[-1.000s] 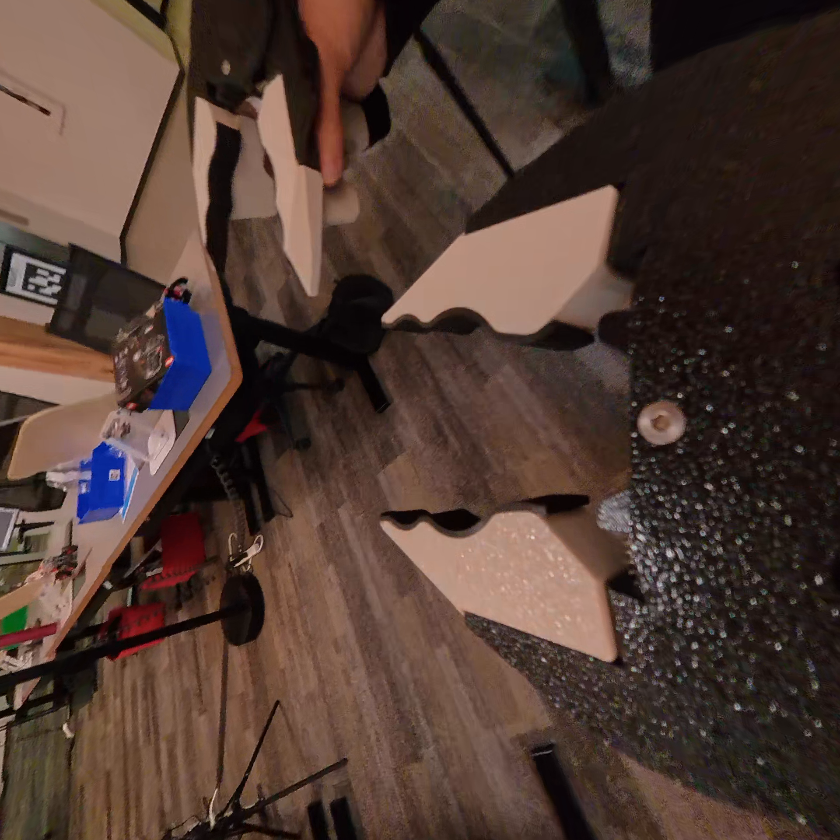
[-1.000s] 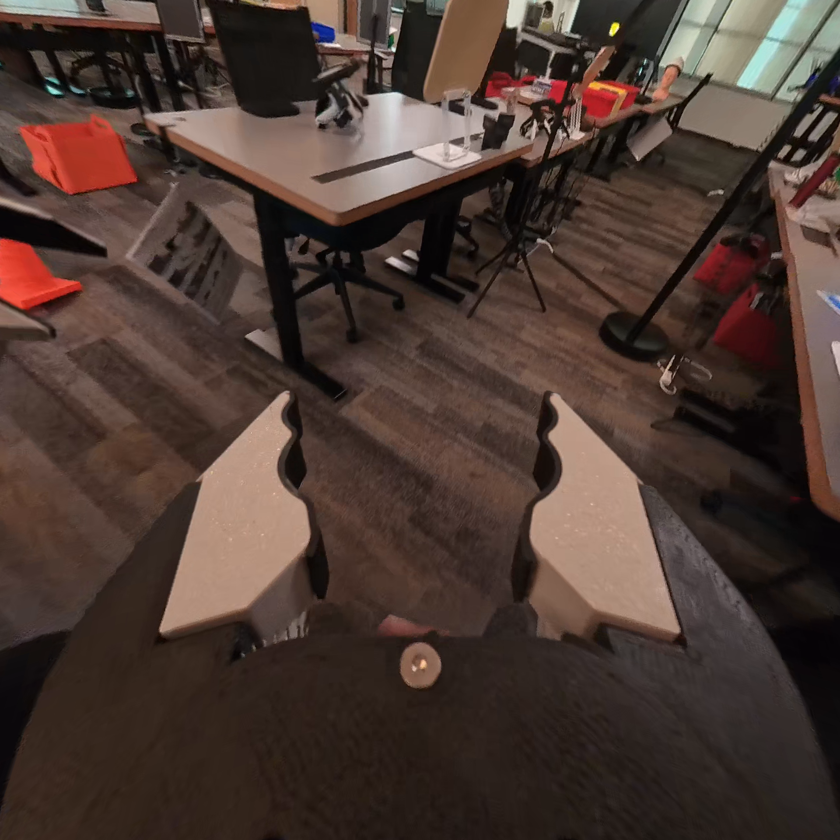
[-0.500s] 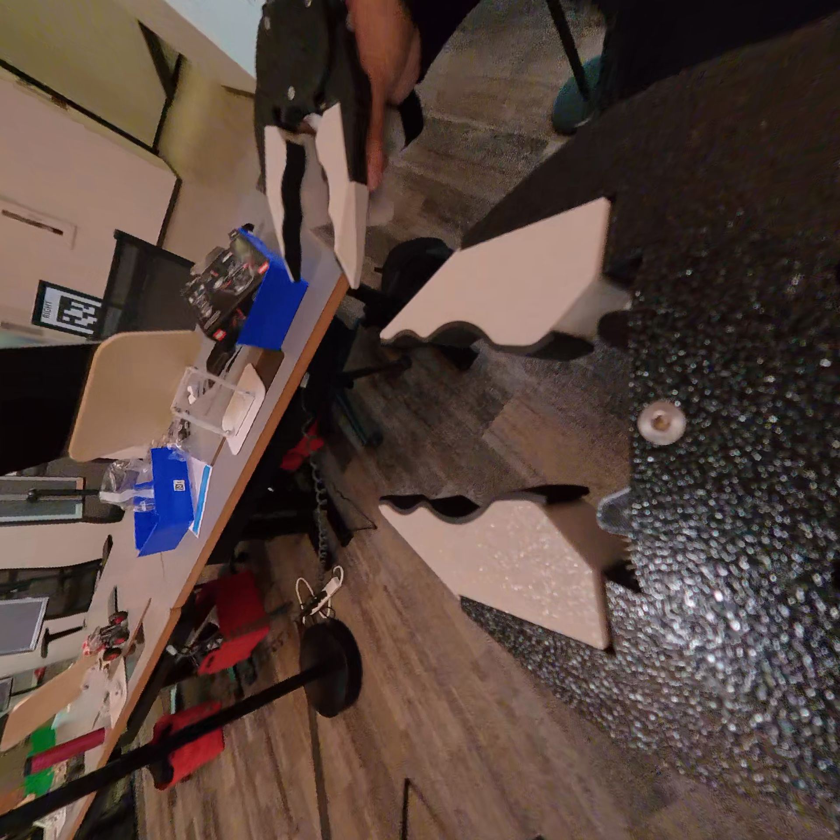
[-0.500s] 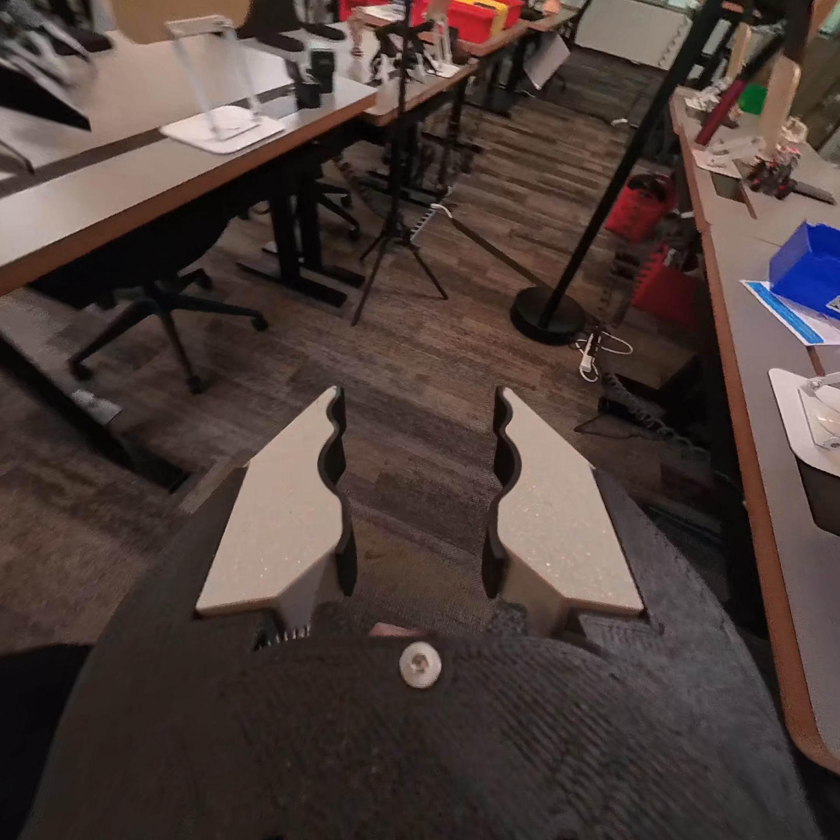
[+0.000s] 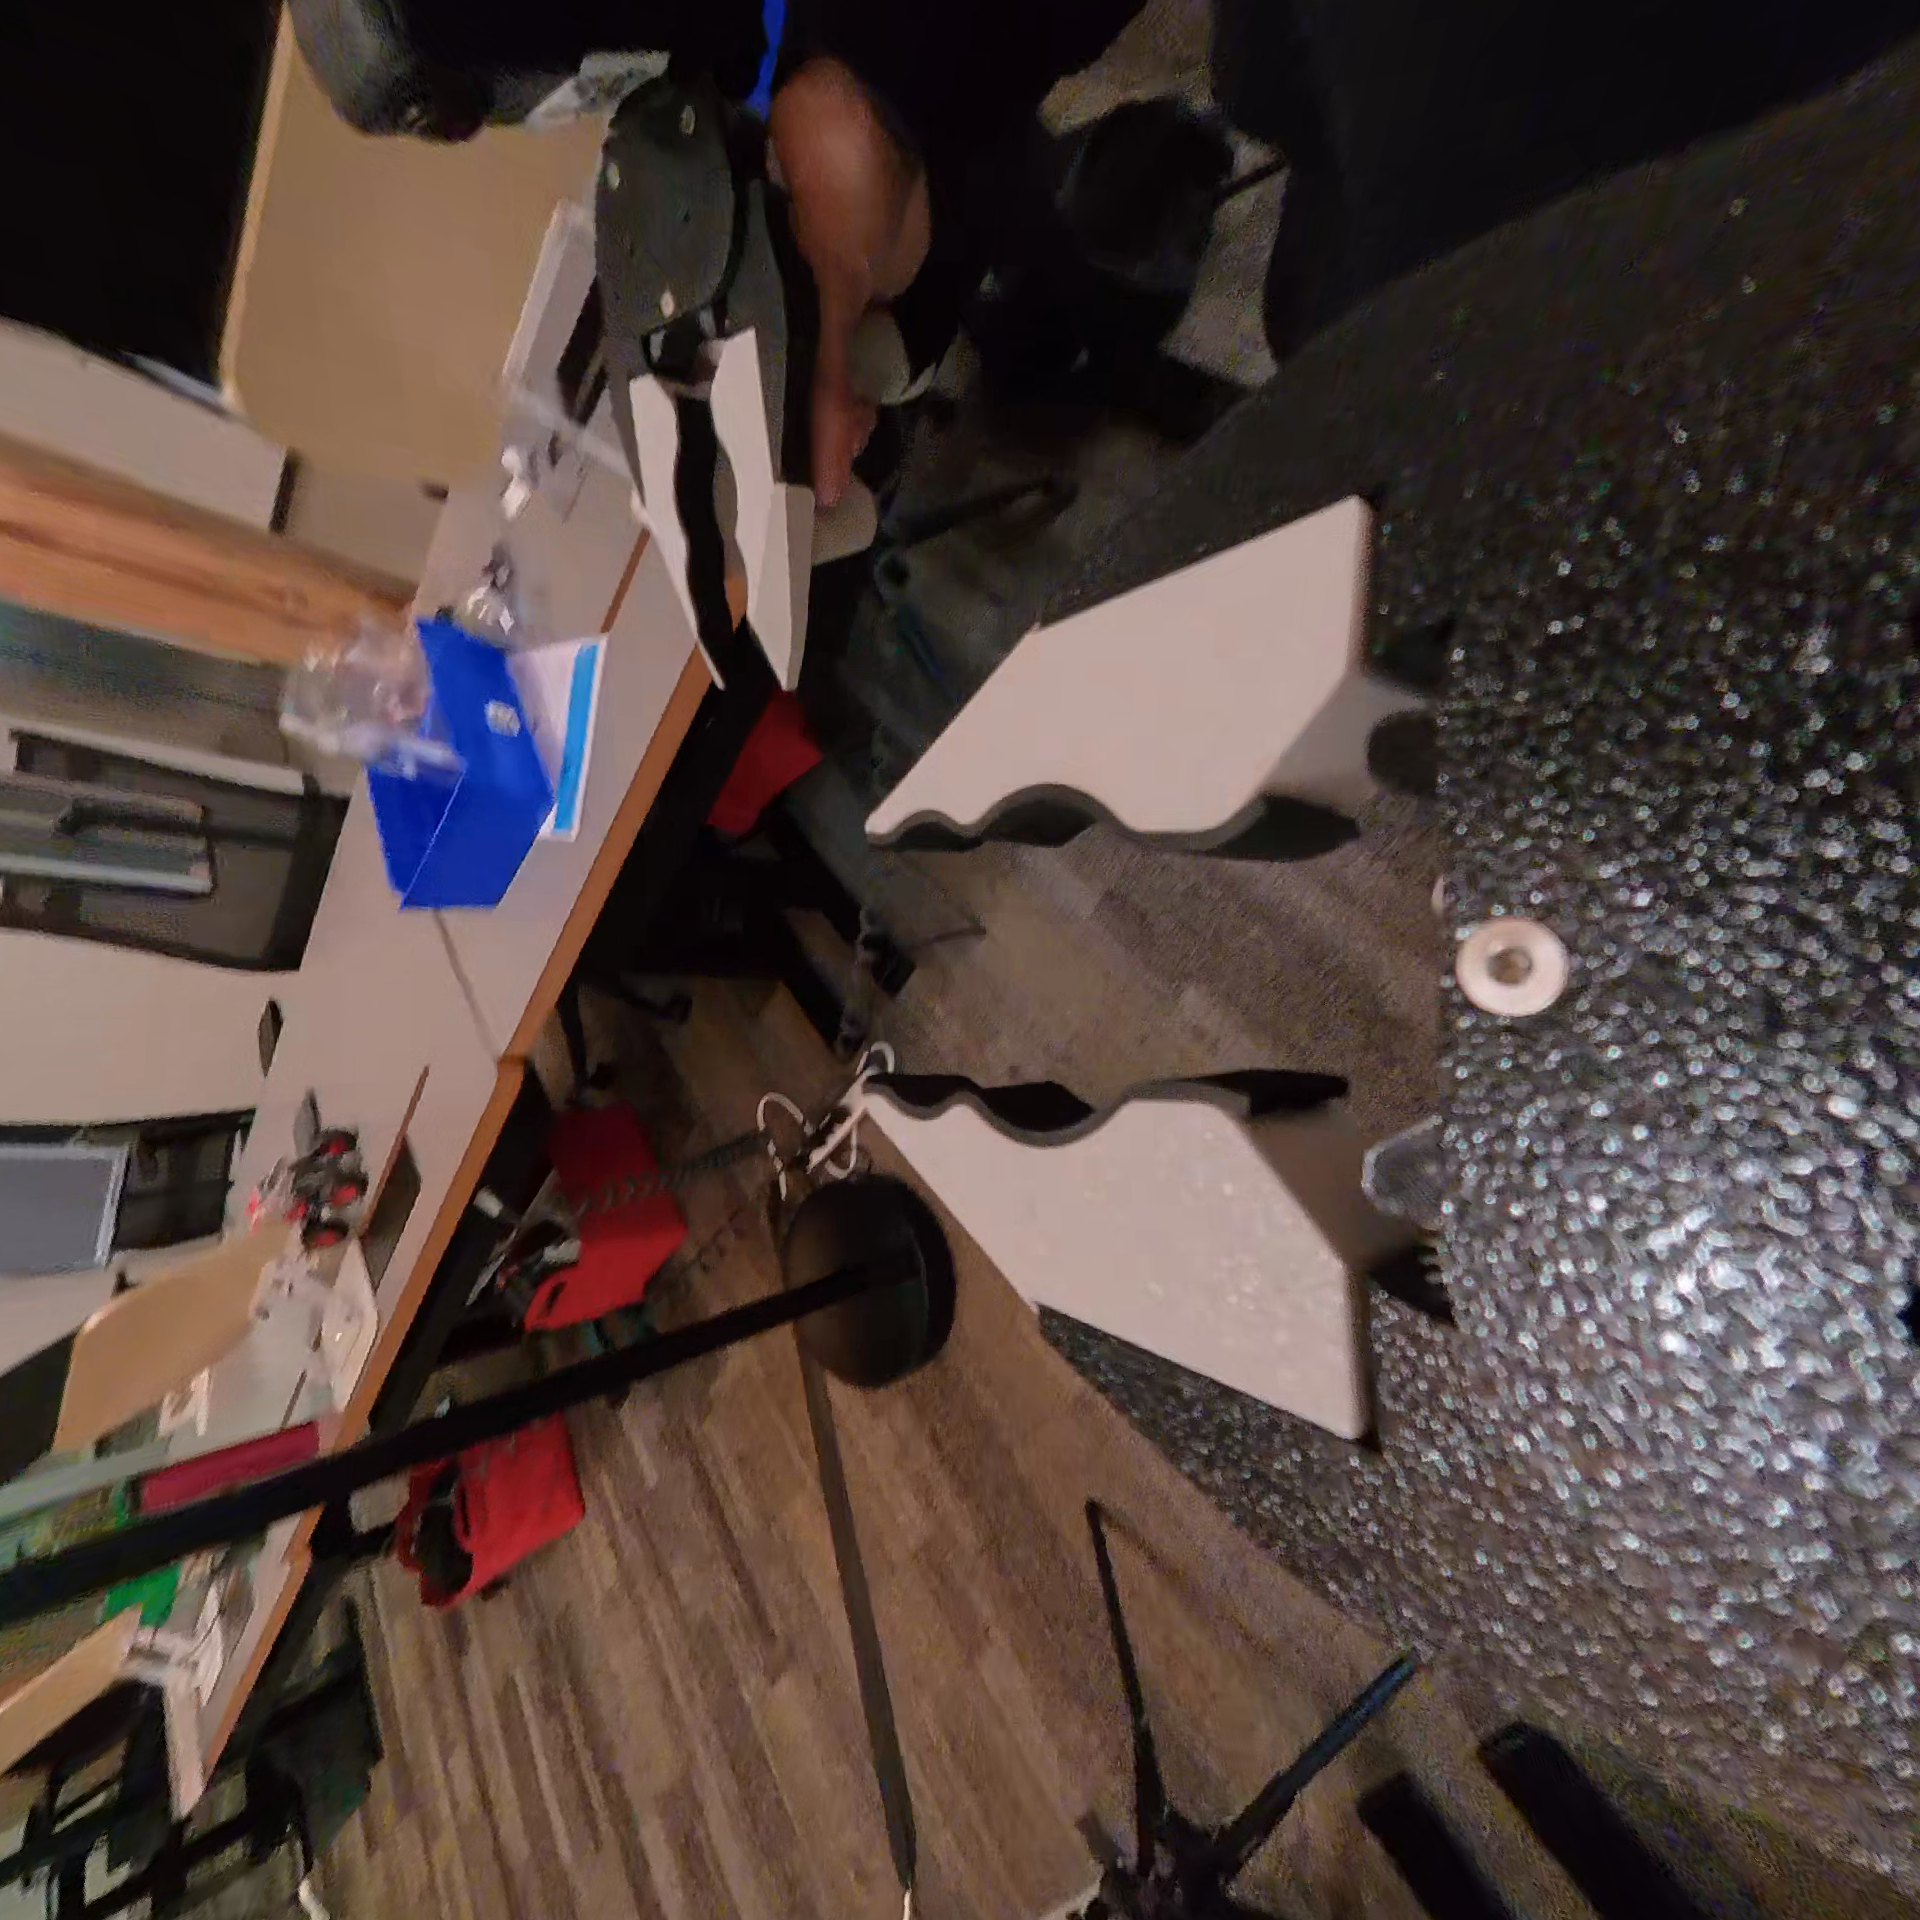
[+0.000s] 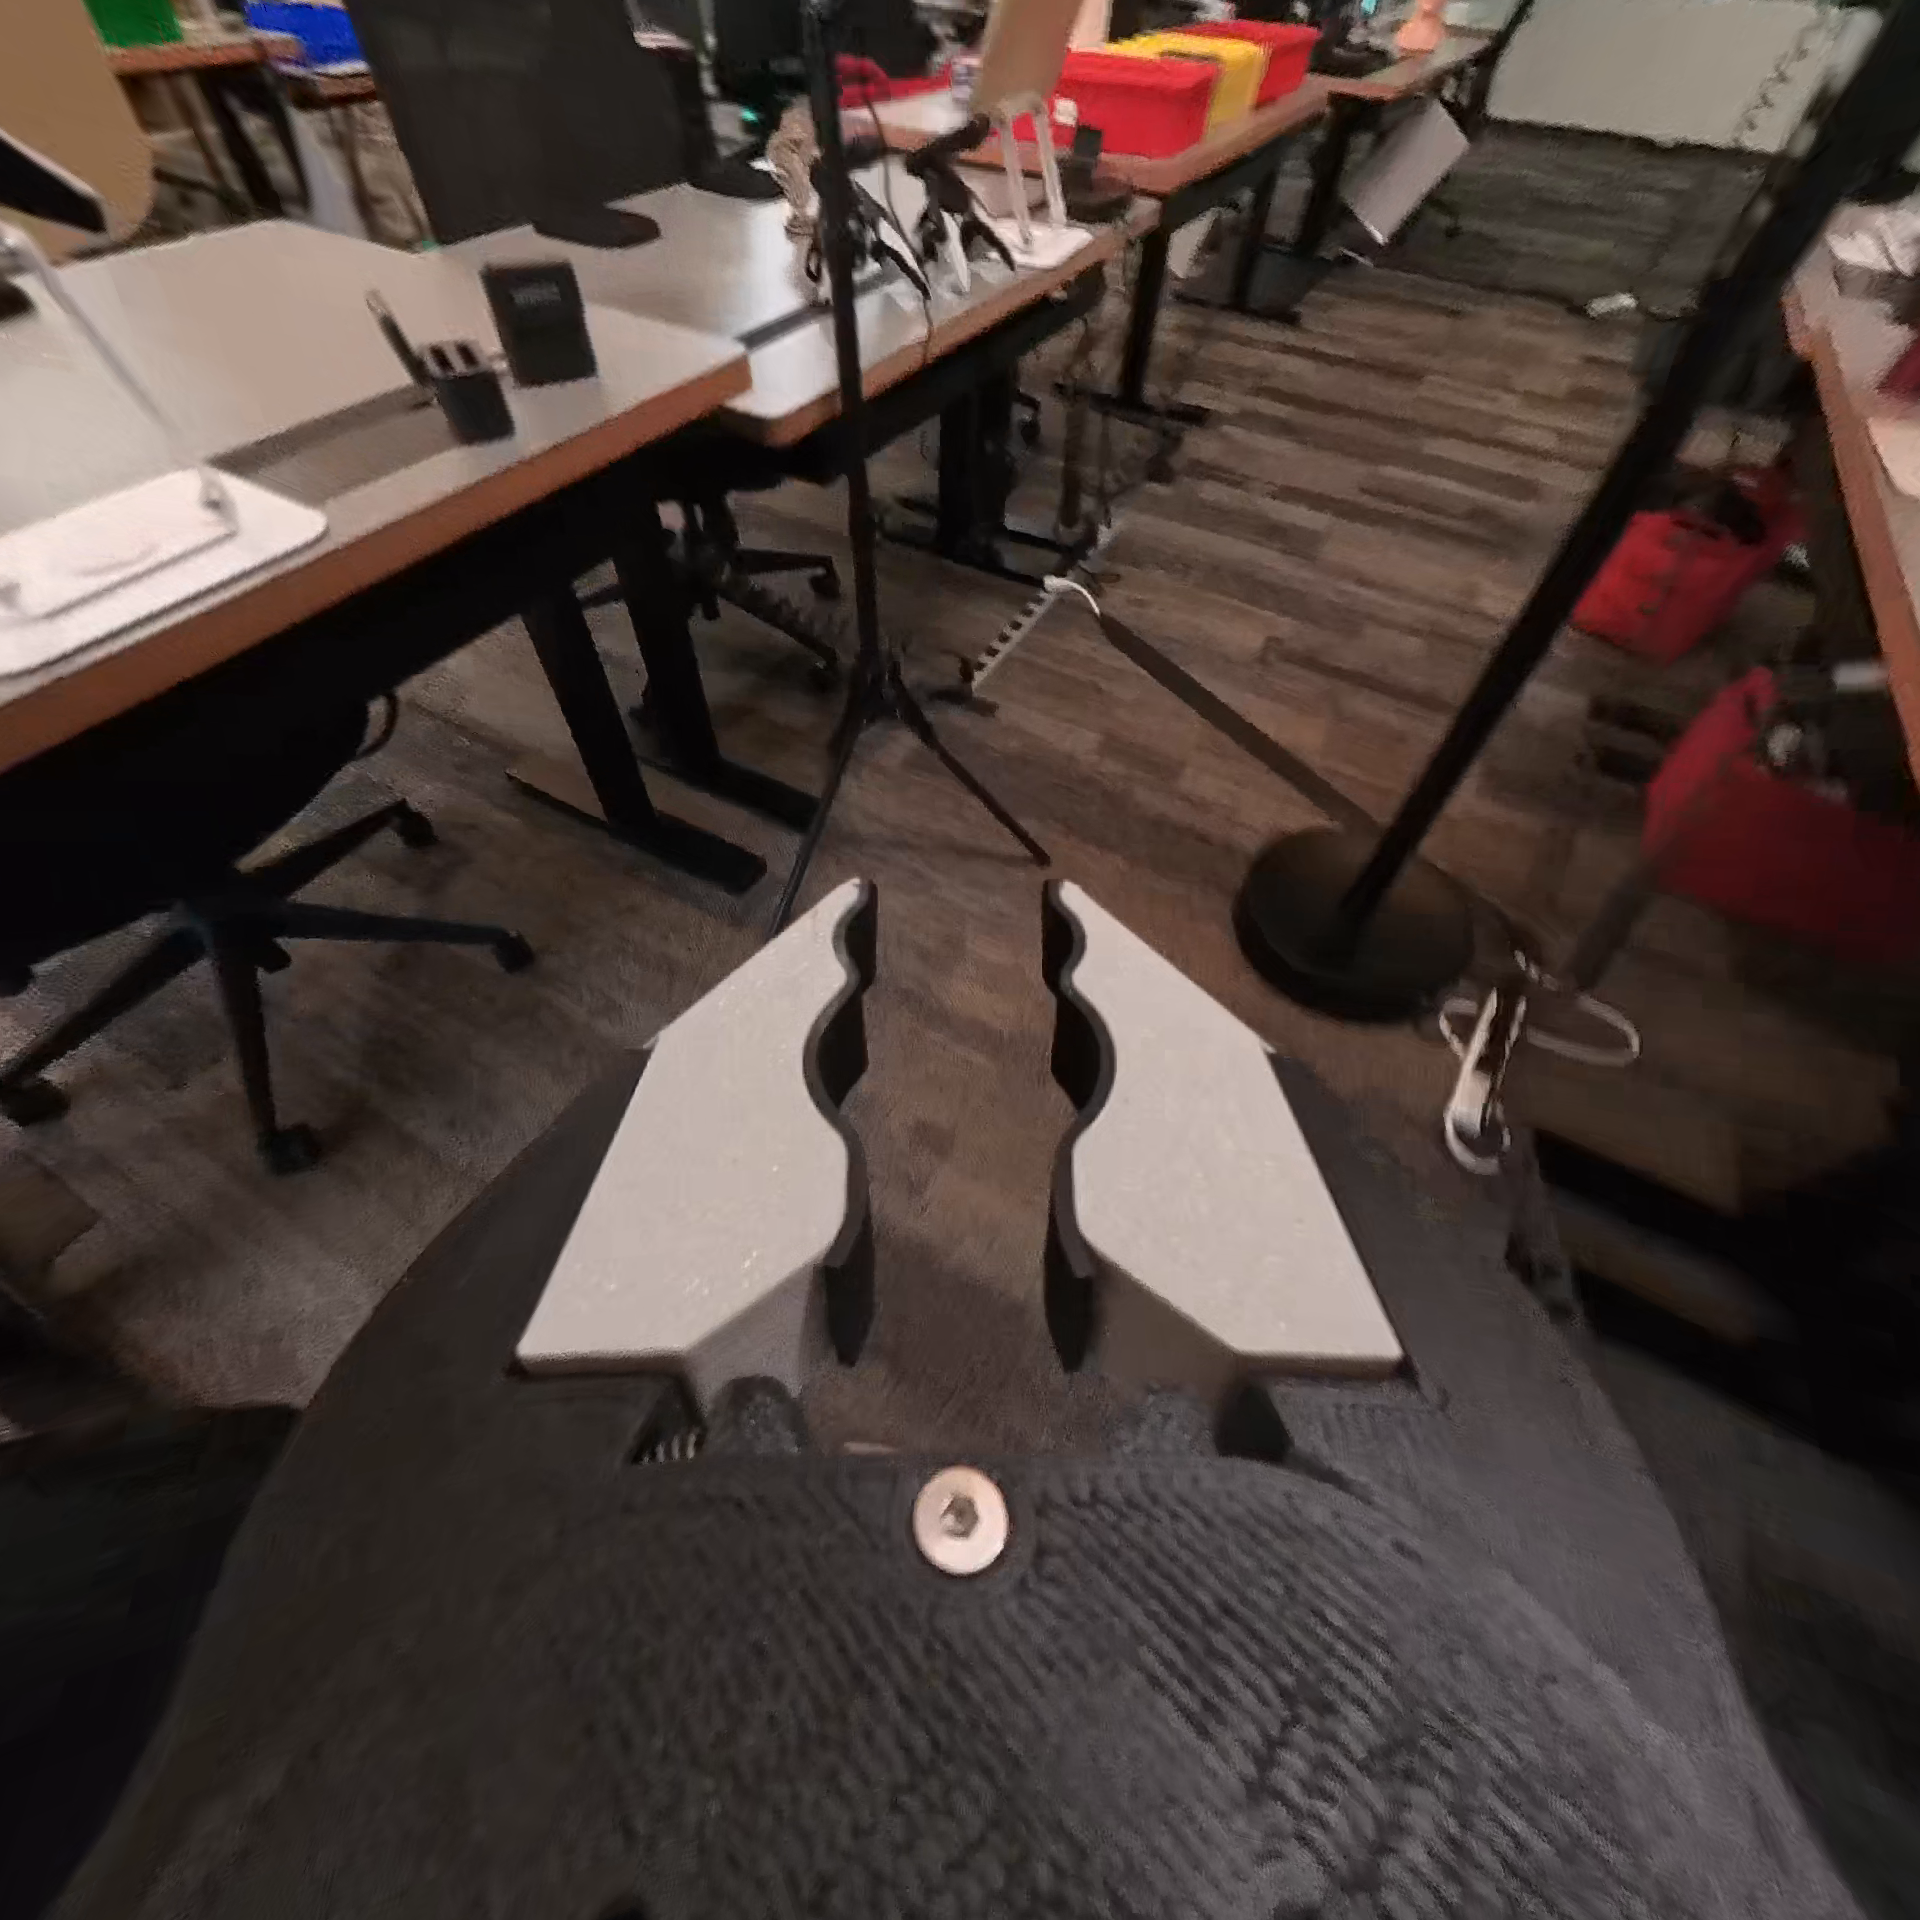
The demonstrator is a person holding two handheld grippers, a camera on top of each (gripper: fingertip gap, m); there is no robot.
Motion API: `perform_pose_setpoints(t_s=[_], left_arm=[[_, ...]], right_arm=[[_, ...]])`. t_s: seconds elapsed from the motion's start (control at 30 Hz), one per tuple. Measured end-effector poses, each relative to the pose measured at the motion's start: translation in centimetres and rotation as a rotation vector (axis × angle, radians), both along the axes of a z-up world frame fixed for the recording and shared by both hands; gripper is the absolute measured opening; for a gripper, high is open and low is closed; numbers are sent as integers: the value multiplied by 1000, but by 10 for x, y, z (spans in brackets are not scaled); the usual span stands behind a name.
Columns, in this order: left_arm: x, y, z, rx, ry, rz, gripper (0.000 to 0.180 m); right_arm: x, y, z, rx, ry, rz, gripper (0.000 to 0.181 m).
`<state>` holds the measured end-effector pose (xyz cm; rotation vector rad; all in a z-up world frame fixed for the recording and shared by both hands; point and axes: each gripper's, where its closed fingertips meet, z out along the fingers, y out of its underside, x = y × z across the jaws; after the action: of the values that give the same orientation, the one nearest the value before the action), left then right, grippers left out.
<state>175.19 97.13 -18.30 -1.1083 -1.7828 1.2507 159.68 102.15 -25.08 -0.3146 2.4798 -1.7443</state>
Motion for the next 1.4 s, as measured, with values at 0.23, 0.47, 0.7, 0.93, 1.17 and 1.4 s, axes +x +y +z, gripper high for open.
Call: perform_pose_setpoints(t_s=[0.23,0.47,0.7,0.93,1.17,1.4], left_arm=[[-42,-228,16,-45,8,69,43],[-106,-490,-4,-164,41,55,54],[-203,-718,34,-130,87,-122,64],[-299,-885,48,-69,125,-231,71],[-386,-1046,27,-130,68,-268,71],[-467,-1218,35,-85,54,-264,65]], right_arm=[[-34,-274,59,-87,96,73,53],[-94,-535,87,-243,169,-37,65],[-166,-752,77,-116,119,-147,97],[-239,-900,38,-34,76,-234,101],[-384,-1096,-14,-32,43,-448,109],[-614,-1237,-35,46,46,-828,113]])
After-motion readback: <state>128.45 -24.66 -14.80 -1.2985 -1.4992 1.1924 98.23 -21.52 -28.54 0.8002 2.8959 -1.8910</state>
